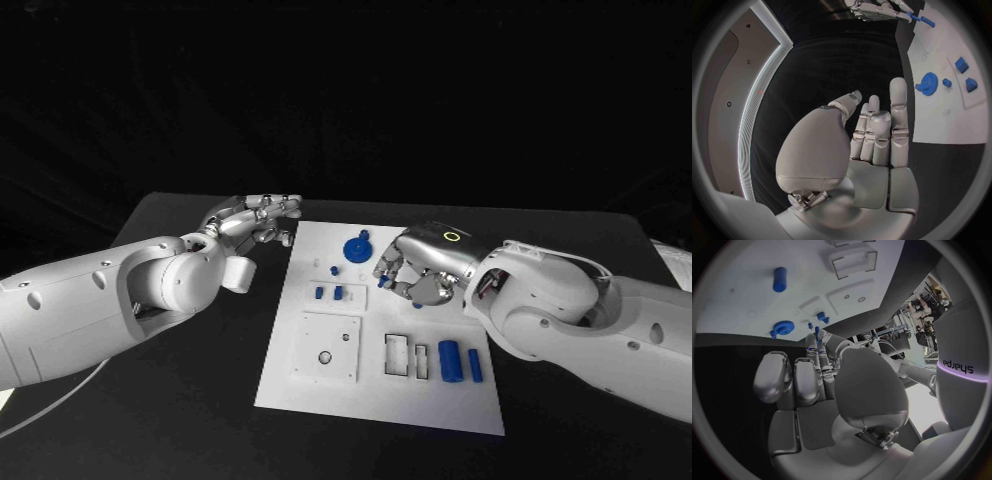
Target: Assemble the parts on the task board
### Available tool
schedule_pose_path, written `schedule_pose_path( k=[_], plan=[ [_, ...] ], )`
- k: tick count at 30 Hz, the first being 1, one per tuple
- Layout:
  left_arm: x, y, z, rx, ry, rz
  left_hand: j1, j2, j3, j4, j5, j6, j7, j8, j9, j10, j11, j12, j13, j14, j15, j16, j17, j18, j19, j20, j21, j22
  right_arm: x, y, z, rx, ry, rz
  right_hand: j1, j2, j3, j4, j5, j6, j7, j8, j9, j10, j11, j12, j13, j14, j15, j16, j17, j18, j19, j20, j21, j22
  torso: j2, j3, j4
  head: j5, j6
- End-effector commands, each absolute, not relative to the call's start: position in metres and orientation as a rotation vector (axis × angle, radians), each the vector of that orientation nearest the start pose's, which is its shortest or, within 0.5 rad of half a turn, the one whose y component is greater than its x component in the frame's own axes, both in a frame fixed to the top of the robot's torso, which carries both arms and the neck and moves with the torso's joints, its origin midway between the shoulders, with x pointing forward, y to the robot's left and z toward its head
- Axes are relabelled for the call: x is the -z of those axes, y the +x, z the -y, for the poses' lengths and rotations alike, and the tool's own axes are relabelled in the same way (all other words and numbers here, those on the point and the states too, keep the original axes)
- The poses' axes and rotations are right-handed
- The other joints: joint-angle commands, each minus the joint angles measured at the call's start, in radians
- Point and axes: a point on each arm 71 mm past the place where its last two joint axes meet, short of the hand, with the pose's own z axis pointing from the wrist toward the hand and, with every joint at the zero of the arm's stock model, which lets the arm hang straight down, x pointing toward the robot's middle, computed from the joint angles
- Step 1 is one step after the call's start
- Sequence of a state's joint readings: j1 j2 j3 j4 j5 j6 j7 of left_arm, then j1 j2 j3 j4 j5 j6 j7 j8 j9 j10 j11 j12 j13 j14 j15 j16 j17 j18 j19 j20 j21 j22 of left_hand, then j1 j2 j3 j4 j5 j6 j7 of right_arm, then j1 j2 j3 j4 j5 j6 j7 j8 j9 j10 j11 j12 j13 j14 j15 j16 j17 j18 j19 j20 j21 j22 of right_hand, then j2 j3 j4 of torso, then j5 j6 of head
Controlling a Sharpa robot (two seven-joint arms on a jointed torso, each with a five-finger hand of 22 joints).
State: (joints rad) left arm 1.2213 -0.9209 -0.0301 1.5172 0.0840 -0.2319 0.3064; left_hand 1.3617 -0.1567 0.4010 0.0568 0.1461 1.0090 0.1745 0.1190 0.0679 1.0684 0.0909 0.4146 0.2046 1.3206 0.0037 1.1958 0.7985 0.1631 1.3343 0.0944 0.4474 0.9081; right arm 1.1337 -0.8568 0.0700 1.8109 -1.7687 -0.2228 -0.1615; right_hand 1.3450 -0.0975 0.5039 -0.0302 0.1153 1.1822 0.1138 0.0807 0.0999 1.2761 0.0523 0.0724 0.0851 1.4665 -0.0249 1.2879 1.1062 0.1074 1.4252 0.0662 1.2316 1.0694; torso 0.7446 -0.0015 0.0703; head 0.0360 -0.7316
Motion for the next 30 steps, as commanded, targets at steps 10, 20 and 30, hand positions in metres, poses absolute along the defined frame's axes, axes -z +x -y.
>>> schedule_pose_path(
  k=[10,20,30],
  plan=[
    [0.17,0.492,-0.238,1.573,-1.23,-1.456,0.009,0.001,0.002,-0.006,0.004,-0.008,-0.001,0.004,-0.001,-0.008,0.0,0.003,0.002,-0.007,0.001,0.0,0.0,0.016,-0.002,0.004,-0.004,-0.002,0.19,0.408,0.09,-0.834,-0.544,-1.599,-0.007,0.002,0.007,-0.002,0.001,0.003,0.005,0.001,0.001,0.0,-0.001,-0.007,0.001,0.035,-0.009,0.006,-0.001,-0.007,-0.002,-0.003,0.002,-0.003,0.002,0.0001,-0.0006,0.057,-0.03],
    [0.17,0.491,-0.234,1.582,-1.227,-1.462,0.009,0.001,0.002,-0.006,0.004,-0.008,-0.001,0.004,-0.001,-0.008,0.0,0.003,0.002,-0.007,0.001,0.0,0.0,0.016,-0.002,0.004,-0.004,-0.002,0.202,0.405,0.08,-0.851,-0.564,-1.628,-0.007,0.002,0.007,-0.002,0.001,0.003,0.005,0.0,0.001,-0.001,-0.001,-0.007,0.001,0.035,-0.008,0.006,-0.002,-0.007,-0.002,-0.003,0.001,-0.004,0.001,0.0005,-0.0017,0.069,-0.046],
    [0.17,0.491,-0.232,1.586,-1.226,-1.466,0.008,0.0,0.001,-0.006,0.004,-0.01,0.0,0.004,-0.001,-0.011,0.001,0.006,0.002,-0.009,0.002,-0.001,-0.004,0.016,-0.002,0.005,-0.005,-0.002,0.21,0.405,0.077,-0.838,-0.578,-1.648,-0.007,0.001,0.008,-0.002,0.002,0.002,0.006,0.0,0.001,-0.001,0.0,-0.008,0.001,0.035,-0.008,0.006,-0.002,-0.007,-0.003,-0.003,0.0,-0.006,0.001,-0.0001,-0.0007,0.076,-0.058]
  ],
)
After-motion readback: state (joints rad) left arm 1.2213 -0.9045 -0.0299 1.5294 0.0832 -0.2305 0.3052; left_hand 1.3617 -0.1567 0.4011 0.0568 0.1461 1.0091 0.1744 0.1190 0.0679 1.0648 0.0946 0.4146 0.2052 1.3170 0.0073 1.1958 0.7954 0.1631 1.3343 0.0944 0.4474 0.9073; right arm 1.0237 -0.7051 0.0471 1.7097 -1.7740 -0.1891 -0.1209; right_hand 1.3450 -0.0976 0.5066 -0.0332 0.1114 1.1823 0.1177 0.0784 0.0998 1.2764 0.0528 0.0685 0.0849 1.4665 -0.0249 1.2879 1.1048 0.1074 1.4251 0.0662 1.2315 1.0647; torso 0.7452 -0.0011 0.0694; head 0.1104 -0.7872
